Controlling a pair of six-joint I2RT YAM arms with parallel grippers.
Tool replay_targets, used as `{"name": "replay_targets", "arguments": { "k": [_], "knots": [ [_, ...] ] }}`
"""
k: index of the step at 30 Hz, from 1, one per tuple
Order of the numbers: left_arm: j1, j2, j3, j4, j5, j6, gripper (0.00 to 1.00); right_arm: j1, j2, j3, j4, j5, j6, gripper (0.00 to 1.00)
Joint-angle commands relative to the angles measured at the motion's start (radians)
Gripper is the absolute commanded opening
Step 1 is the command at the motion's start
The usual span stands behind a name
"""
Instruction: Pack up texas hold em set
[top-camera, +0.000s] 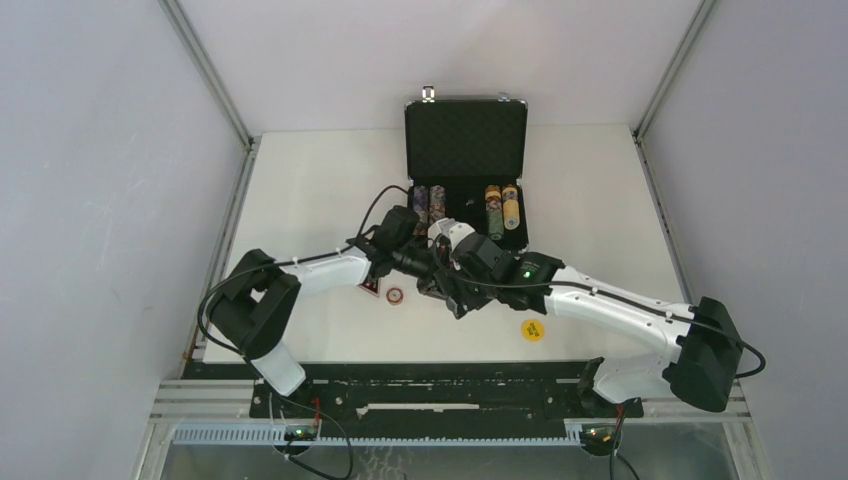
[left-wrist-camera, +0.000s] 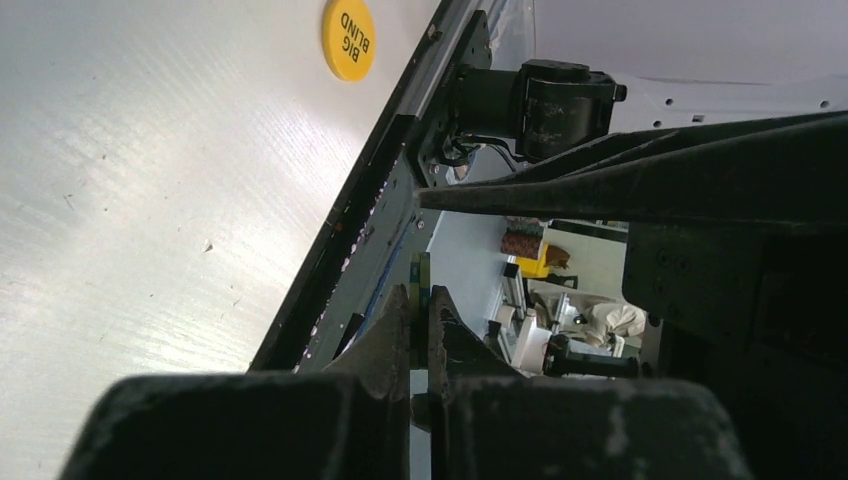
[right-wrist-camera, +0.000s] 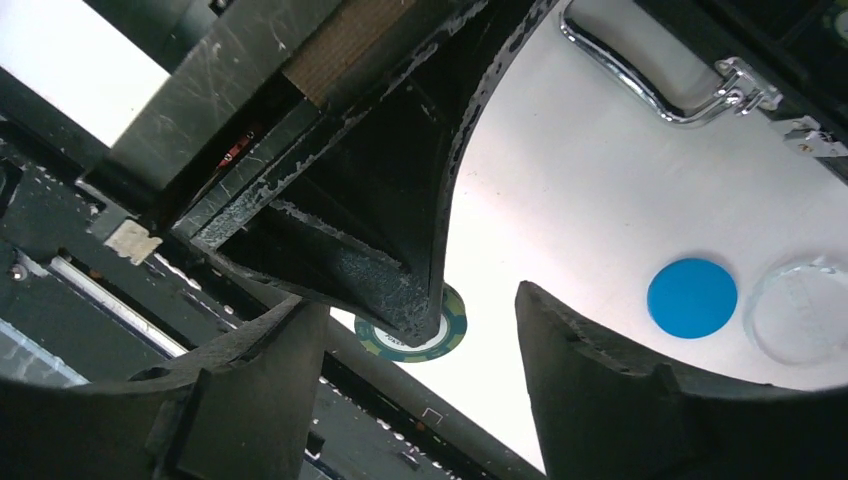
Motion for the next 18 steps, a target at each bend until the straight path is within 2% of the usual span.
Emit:
{"name": "replay_targets", "arguments": {
  "k": [1,7,13,18],
  "knots": [
    [-0.012,-0.039,0.072,-0.008,0.029,0.050,0.00,-0.011,-0.070,0.051,0.029,0.025,-0.021,0.78],
    [-0.012,-0.095,0.086,0.003,0.047,0.094,0.00,-0.040,-0.168,0.033,0.019,-0.060,-0.049,0.79],
    [-0.009,-0.162,0.057,0.120,0.128,0.190,0.00,-0.078,-0.398,-0.088,0.232,-0.408,-0.065,0.77],
    [-0.010,-0.239,0.039,0.167,0.192,0.276,0.00,-0.185,-0.493,-0.150,0.383,-0.627,0.027,0.63]
  ]
}}
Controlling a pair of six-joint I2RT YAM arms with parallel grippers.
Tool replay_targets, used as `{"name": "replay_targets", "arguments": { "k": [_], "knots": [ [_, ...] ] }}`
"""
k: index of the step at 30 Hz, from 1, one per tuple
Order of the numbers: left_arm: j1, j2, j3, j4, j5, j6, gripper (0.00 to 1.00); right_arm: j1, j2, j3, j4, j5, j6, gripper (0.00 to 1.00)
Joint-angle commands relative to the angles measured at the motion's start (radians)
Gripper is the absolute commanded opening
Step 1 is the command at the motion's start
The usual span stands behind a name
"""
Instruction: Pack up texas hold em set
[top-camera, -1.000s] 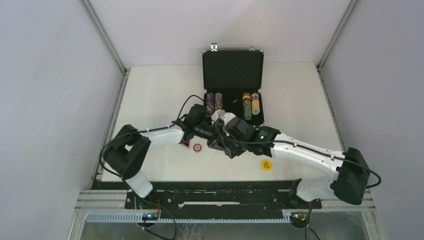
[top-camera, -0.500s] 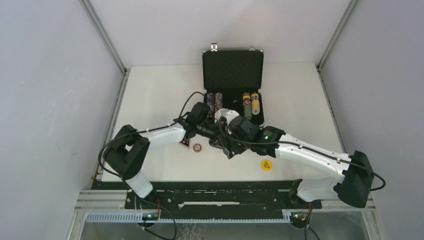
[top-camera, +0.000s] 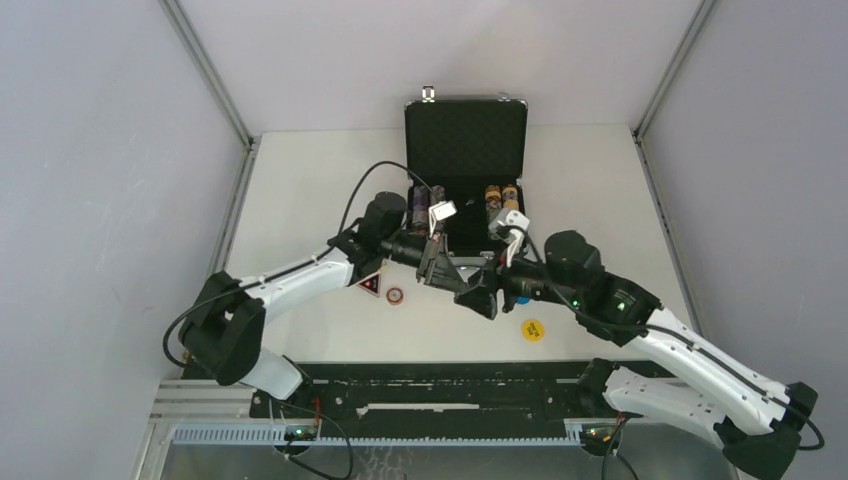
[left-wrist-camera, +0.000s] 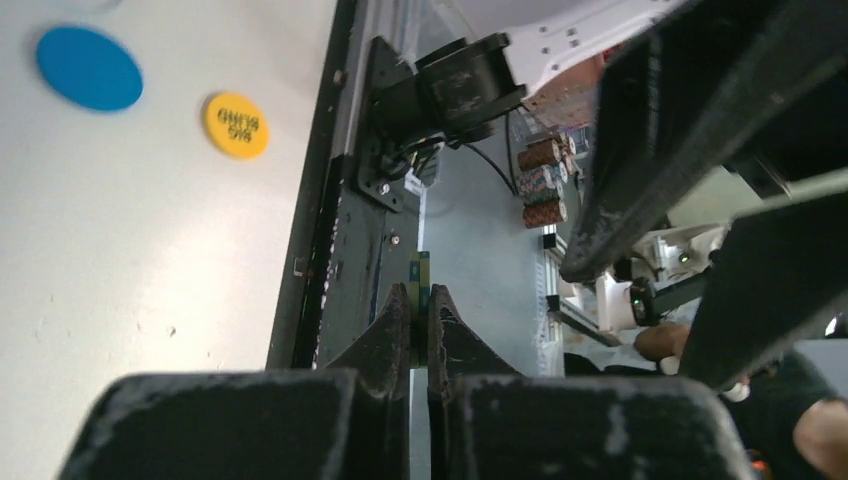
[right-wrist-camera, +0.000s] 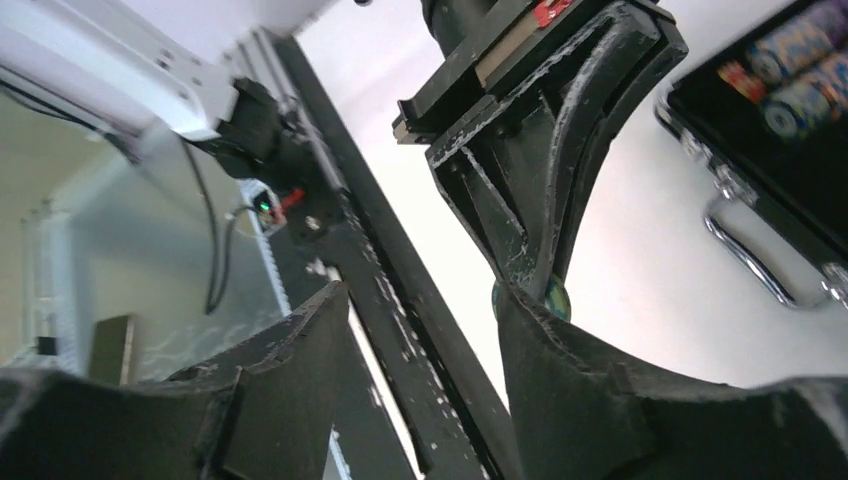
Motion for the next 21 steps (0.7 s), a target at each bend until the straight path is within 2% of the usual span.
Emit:
{"name": "replay_targets", "arguments": {
  "k": [1,3,7,14,19,21],
  "knots": [
    [-0.002,-0.105,0.013,0.116,0.114,0.108,0.00,-0.098,-0.034,-0.040,0.206,-0.281,0.081,0.62],
    [-0.003,-0.127,0.014,0.148,0.146,0.111,0.00,-0.129,-0.032,-0.047,0.226,-0.329,0.102,0.61],
    [-0.005,-0.154,0.021,0.196,0.198,0.111,0.00,-0.151,-0.026,-0.049,0.240,-0.329,0.107,0.60],
    [-0.006,-0.173,0.040,0.204,0.224,0.131,0.00,-0.215,-0.019,-0.051,0.252,-0.398,0.097,0.58],
    [-0.005,-0.162,0.066,0.206,0.225,0.127,0.00,-0.230,-0.007,-0.054,0.246,-0.421,0.083,0.47],
    [-0.005,-0.160,0.081,0.205,0.227,0.122,0.00,-0.233,-0.006,-0.055,0.247,-0.433,0.083,0.45]
  ]
}}
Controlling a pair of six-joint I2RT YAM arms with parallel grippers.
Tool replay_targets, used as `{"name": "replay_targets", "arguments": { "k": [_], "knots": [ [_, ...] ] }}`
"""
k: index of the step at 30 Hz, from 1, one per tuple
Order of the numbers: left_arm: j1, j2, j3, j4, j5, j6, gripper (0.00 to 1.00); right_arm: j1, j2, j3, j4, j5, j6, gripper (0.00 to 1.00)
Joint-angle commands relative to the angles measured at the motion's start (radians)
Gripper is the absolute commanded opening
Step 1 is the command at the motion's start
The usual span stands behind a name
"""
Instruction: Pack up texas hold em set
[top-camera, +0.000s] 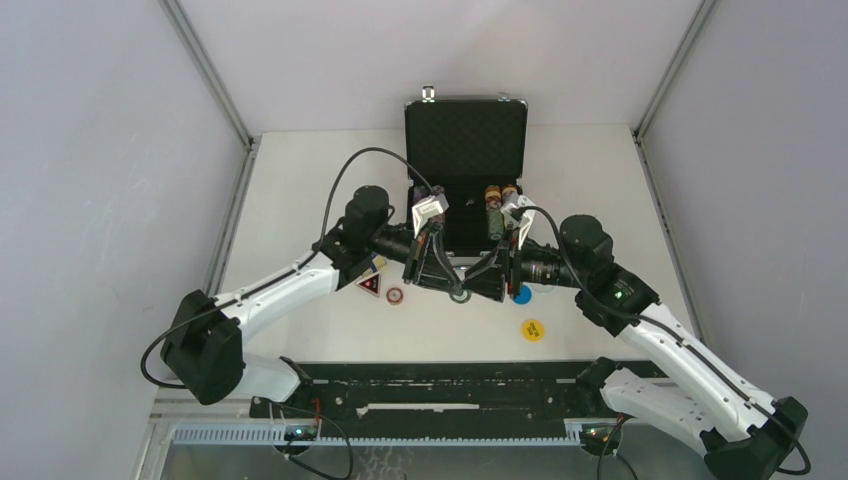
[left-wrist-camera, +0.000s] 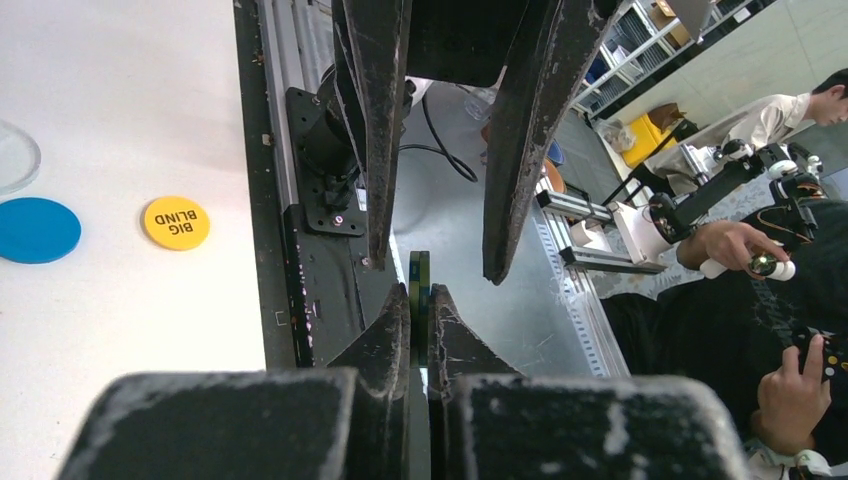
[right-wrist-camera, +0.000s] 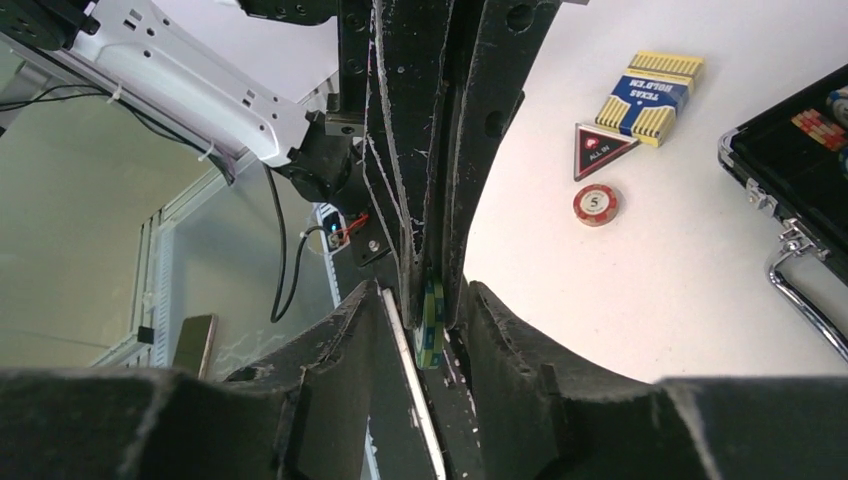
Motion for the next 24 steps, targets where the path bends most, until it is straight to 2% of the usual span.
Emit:
{"name": "replay_targets", "arguments": {
  "k": [1,9,18,21,24],
  "knots": [
    [-0.005,-0.022,0.085,0.038,0.033,0.022,0.00,-0.007,0.000,-0.002,0.045,-0.052,-0.005,0.45],
    [-0.002,-0.037,0.089,0.026,0.041,0.043,0.00,-0.013,-0.009,-0.010,0.021,-0.053,-0.016,0.44],
    [0.000,-0.049,0.092,-0.055,0.040,0.113,0.00,-0.027,-0.011,-0.013,0.025,-0.051,-0.010,0.26],
    [0.000,-0.047,0.096,-0.058,0.036,0.112,0.00,-0.027,-0.003,-0.013,0.029,-0.065,-0.005,0.23],
    [0.004,-0.053,0.099,-0.057,0.024,0.113,0.00,-0.029,0.006,-0.013,0.030,-0.090,0.003,0.24]
  ]
}}
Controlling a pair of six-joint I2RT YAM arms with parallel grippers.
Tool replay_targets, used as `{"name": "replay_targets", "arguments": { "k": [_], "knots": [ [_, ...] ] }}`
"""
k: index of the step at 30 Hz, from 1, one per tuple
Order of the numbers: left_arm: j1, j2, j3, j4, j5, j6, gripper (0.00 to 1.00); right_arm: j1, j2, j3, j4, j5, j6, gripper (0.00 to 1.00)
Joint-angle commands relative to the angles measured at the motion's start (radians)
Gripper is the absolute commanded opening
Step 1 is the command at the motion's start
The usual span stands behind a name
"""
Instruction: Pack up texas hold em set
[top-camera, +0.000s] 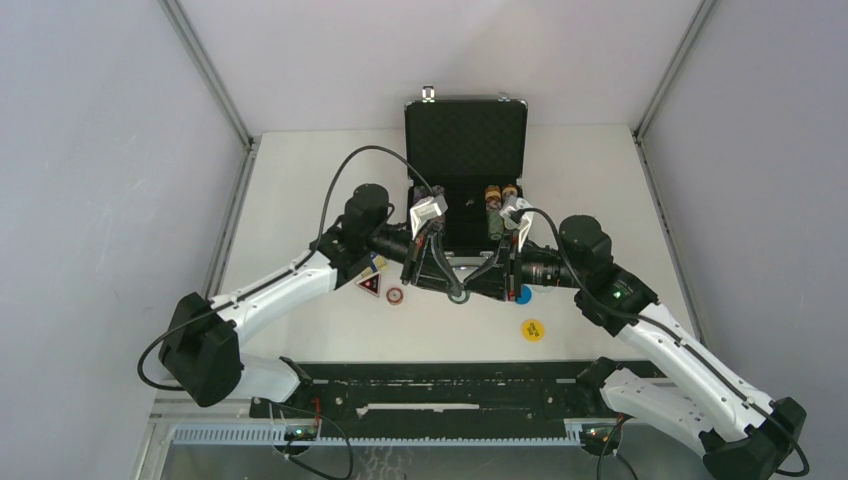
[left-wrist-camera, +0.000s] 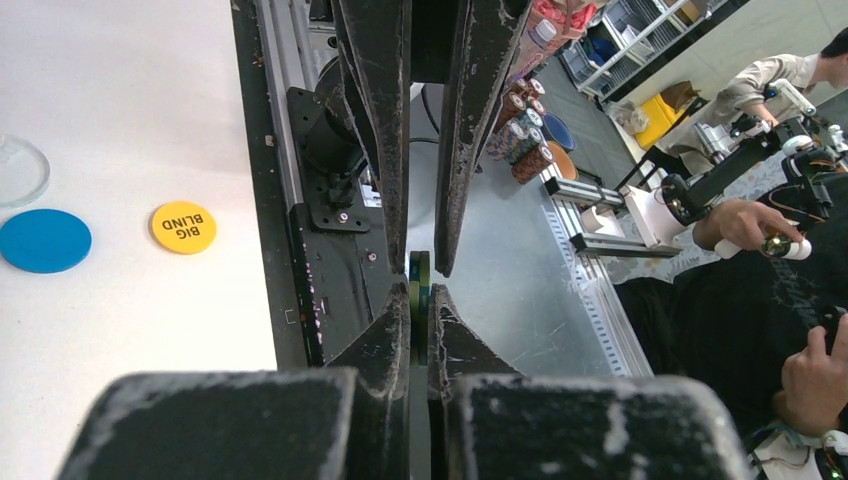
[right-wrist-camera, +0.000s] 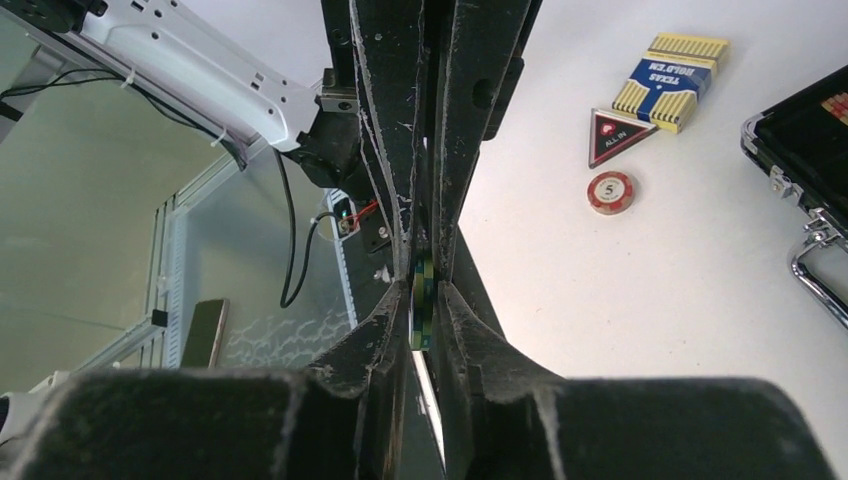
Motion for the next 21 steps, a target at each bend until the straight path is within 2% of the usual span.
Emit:
{"name": "replay_targets", "arguments": {
  "k": [1,3,8,11,14,15,17,19,21],
  "knots": [
    [0.007,-0.043,0.080,0.004,-0.001,0.033,0.00,-0.006,0.008,0.003,0.034,-0.054,0.004,0.27],
    [0.012,-0.045,0.083,0.004,-0.002,0.035,0.00,-0.005,0.018,0.003,0.035,-0.073,0.009,0.33],
    [0.017,-0.051,0.088,0.005,-0.002,0.036,0.00,-0.004,0.025,-0.002,0.028,-0.076,0.006,0.33],
    [0.017,-0.055,0.084,0.005,-0.001,0.039,0.00,-0.005,0.026,-0.003,0.030,-0.070,0.003,0.23],
    [0.018,-0.061,0.081,0.006,-0.005,0.038,0.00,-0.005,0.028,-0.003,0.034,-0.074,0.004,0.09],
    [0.018,-0.064,0.079,0.006,-0.007,0.039,0.00,-0.005,0.030,-0.003,0.037,-0.076,0.003,0.01],
    [0.018,-0.065,0.078,0.006,-0.011,0.041,0.01,-0.005,0.029,-0.008,0.044,-0.071,-0.003,0.00],
    [0.020,-0.064,0.079,0.005,-0.015,0.039,0.08,-0.005,0.024,-0.017,0.054,-0.037,-0.017,0.00],
    [0.027,-0.057,0.077,0.002,-0.027,0.037,0.26,-0.005,0.017,-0.029,0.066,0.007,-0.041,0.00]
  ]
}}
